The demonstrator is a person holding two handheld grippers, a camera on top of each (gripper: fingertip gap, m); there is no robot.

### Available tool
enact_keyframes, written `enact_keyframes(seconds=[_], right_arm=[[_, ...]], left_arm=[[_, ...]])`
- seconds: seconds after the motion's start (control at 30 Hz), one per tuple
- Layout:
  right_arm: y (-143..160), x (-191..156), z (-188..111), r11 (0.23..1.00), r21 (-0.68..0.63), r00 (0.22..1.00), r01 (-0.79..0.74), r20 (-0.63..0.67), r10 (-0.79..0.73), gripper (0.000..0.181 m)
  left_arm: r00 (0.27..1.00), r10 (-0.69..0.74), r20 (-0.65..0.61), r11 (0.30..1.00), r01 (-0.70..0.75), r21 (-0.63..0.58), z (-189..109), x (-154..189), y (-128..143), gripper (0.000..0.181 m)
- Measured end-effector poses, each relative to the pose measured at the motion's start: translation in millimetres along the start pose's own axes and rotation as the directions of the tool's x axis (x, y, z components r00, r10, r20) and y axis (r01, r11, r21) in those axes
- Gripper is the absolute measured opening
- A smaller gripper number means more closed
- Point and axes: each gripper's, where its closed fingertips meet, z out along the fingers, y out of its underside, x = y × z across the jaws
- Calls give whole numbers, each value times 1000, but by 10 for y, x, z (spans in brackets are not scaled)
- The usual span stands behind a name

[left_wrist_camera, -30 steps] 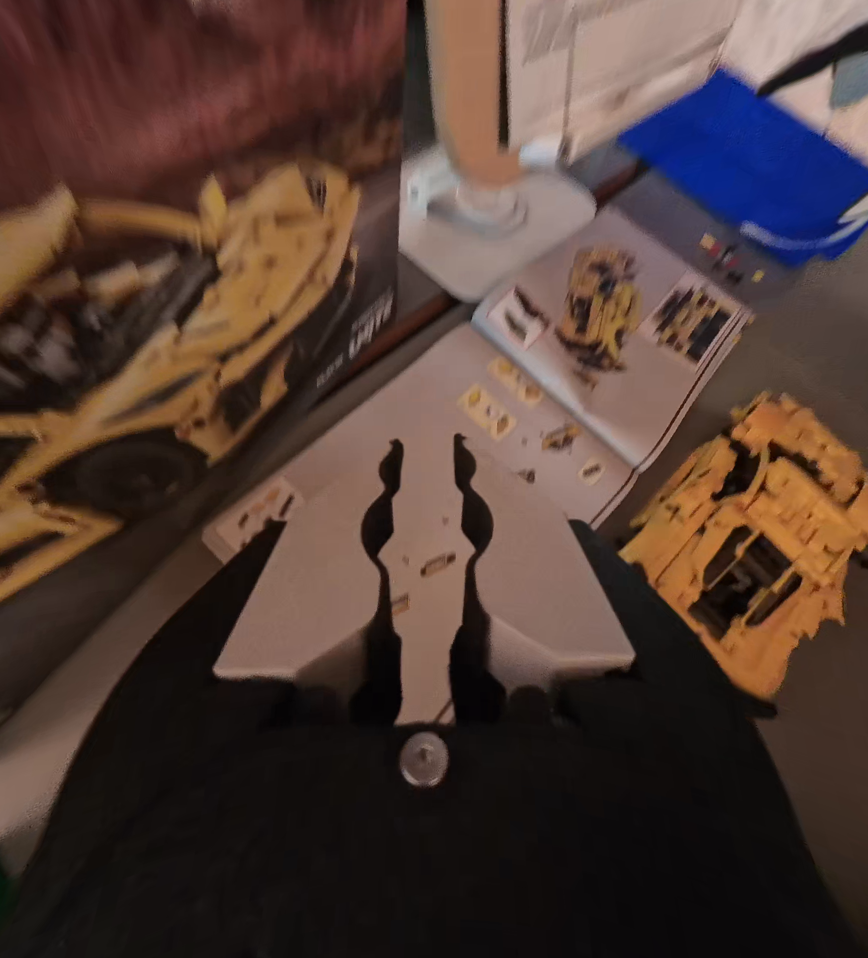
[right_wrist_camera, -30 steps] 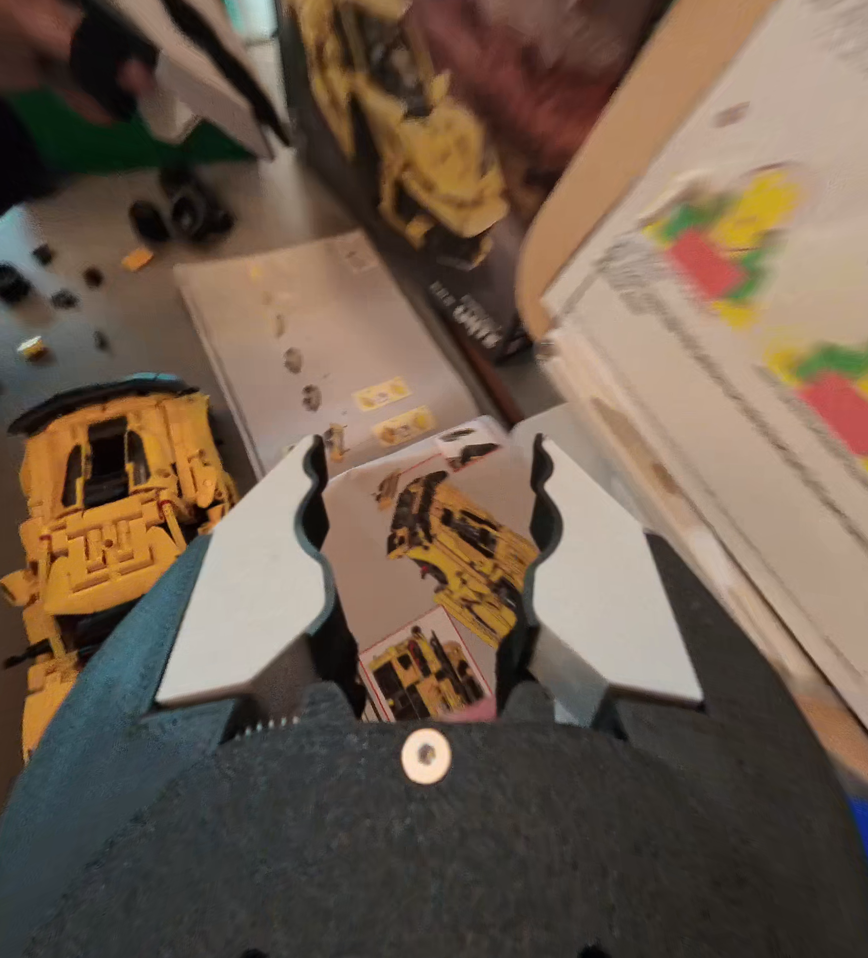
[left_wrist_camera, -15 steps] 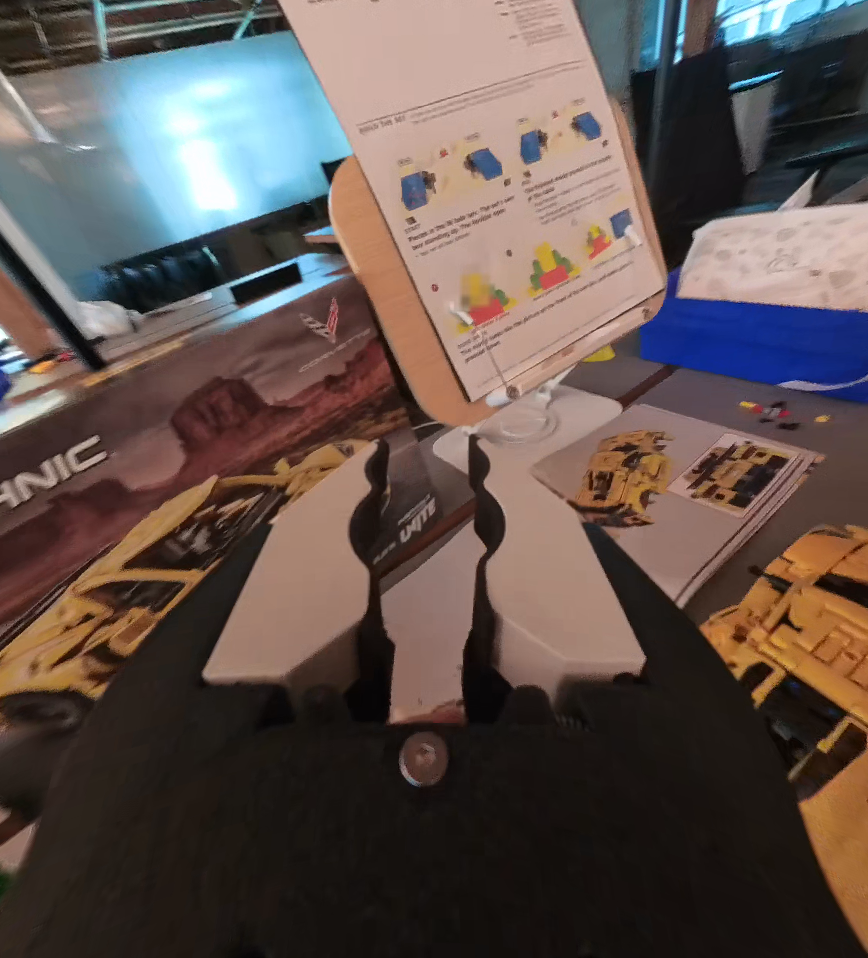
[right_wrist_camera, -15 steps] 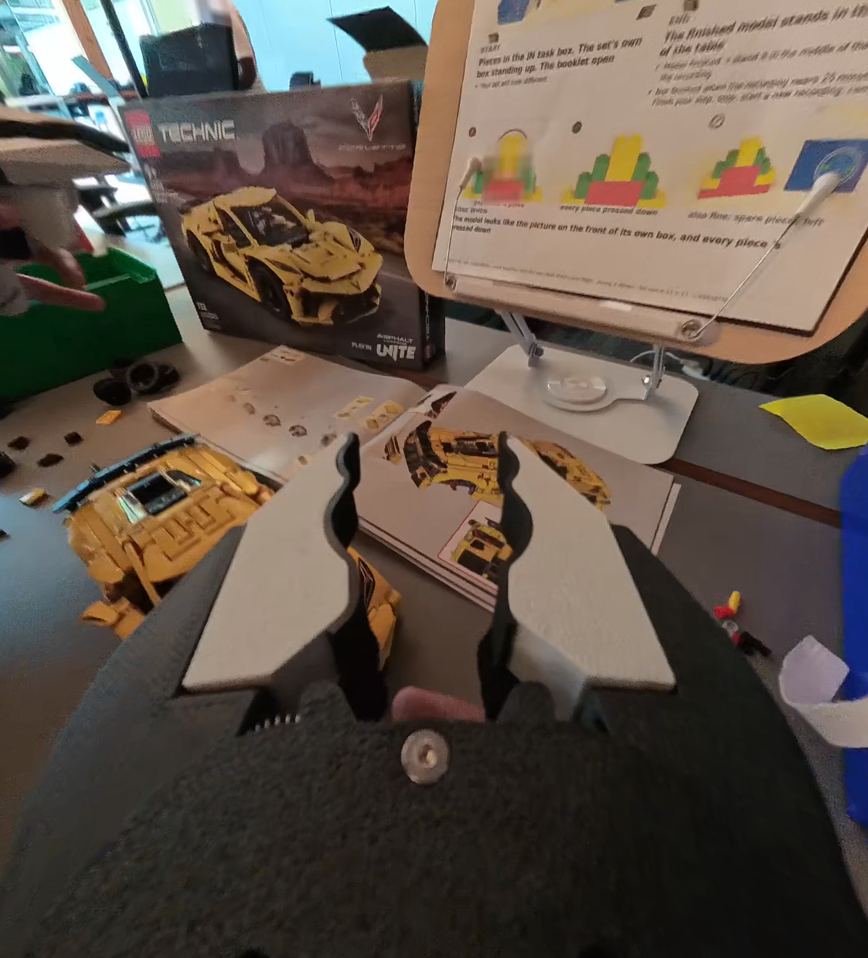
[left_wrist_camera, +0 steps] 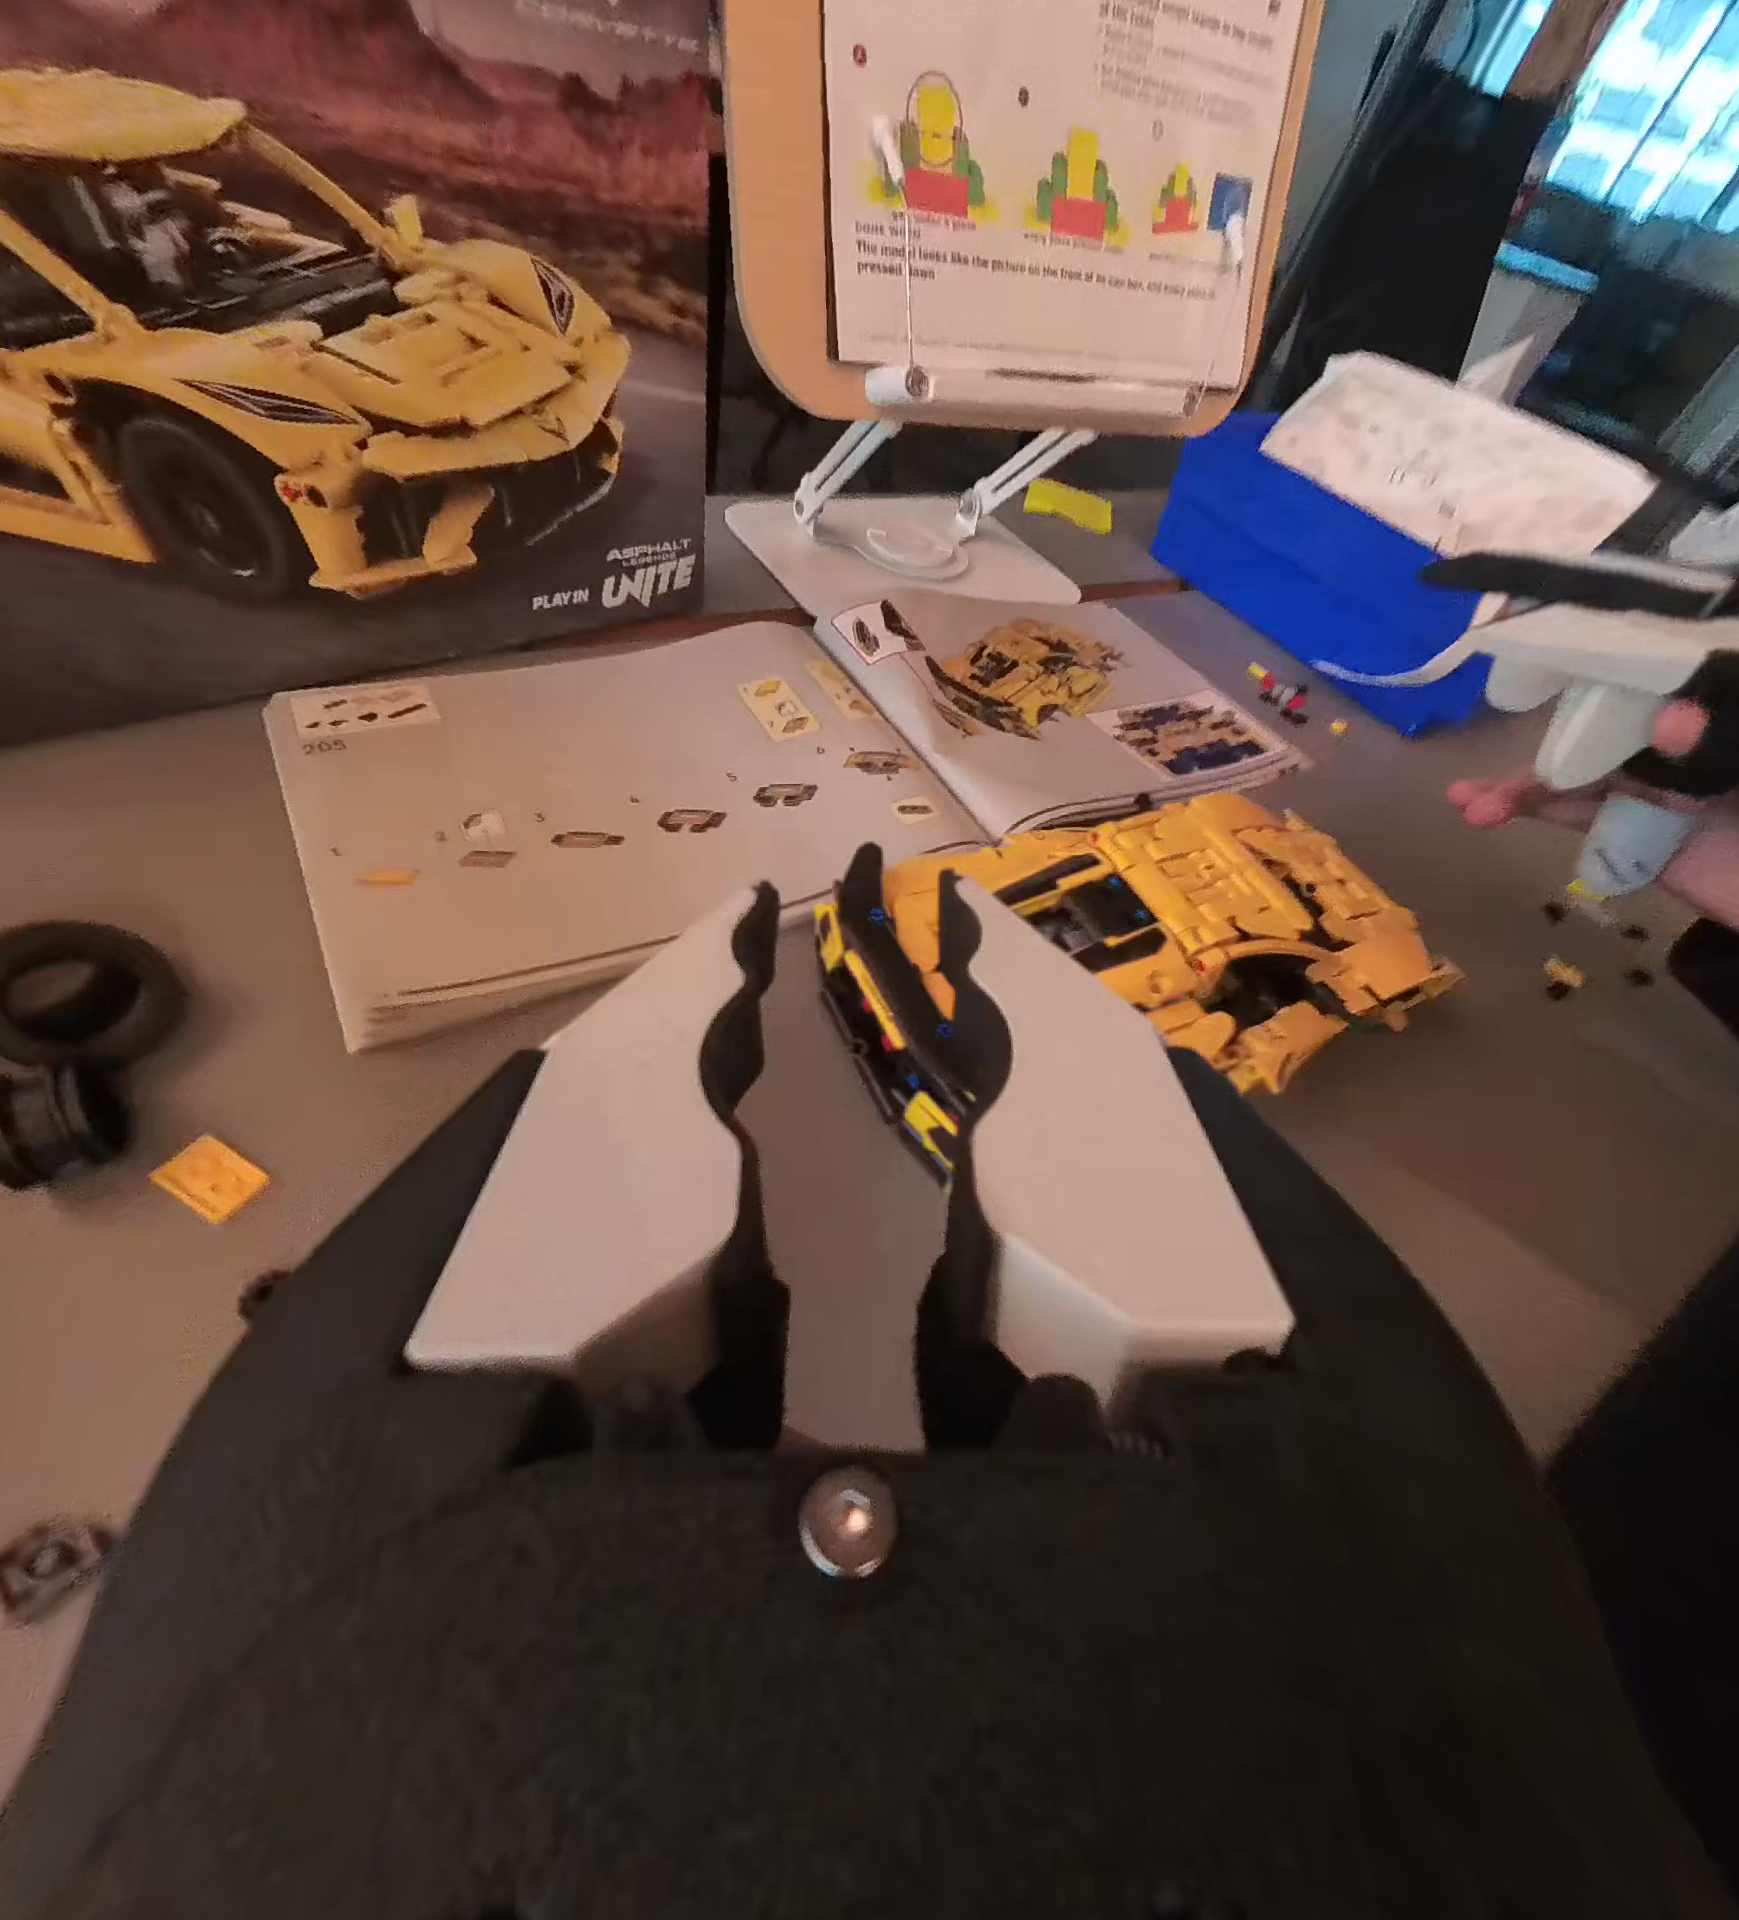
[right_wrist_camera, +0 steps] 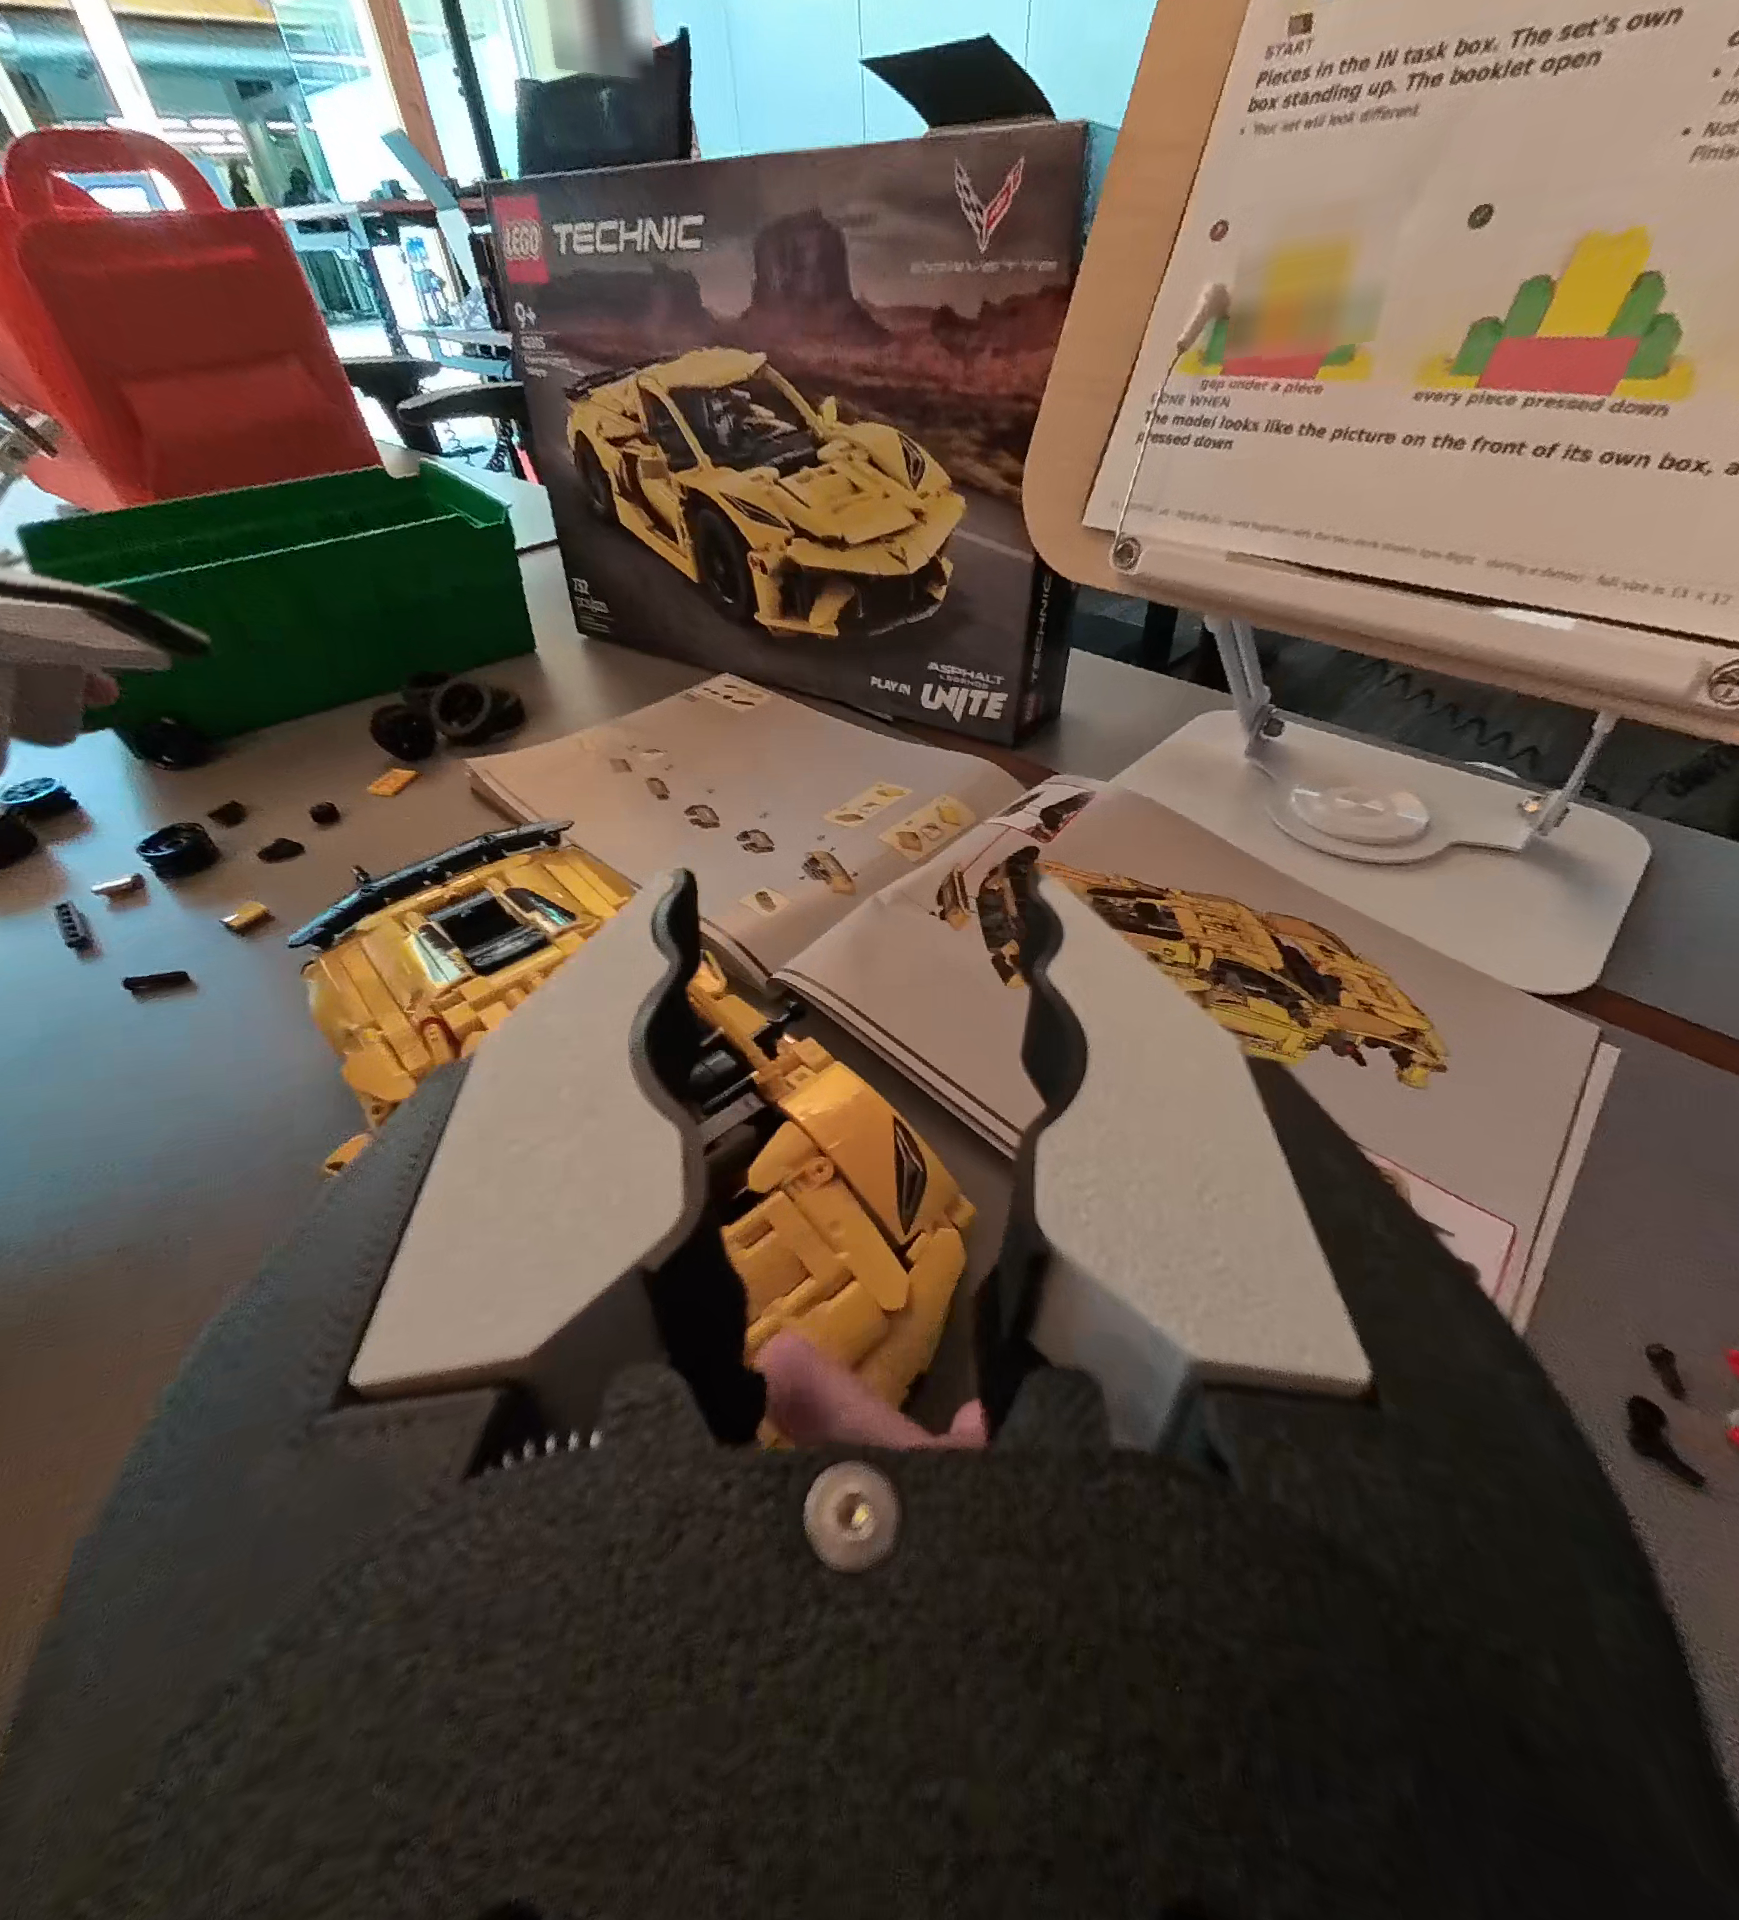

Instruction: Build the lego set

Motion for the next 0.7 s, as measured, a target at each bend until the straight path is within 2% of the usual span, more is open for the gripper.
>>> enact_keyframes(seconds=[0.13, 0.3, 0.37, 0.43, 0.6, 0.7], right_arm=[[15, -64, 14, 1000, 0, 1000, 28, 10, -28, 53], [6, -58, 0, 999, 17, 999, 34, -2, -34, 41], [64, -17, -16, 1000, -26, 1000, -9, -16, 9, 34], [111, -38, -29, 995, -77, 998, -58, 4, 59, 29], [208, -97, -15, 989, -137, 998, -46, 24, 50, 20], [303, -95, 18, 983, -174, 998, -53, 18, 57, 19]], left_arm=[[998, -60, -1, 997, 60, 56, -69, 67, 166, 30], [999, -32, -8, 996, 33, 87, 33, 207, 405, 30], [999, -29, -25, 997, 31, 71, 91, 261, 490, 30], [1000, -12, -25, 999, 13, 47, 127, 270, 520, 29], [999, -20, -42, 999, 22, 37, 136, 259, 535, 25], [999, 30, -21, 999, -29, 29, 121, 200, 535, 15]])
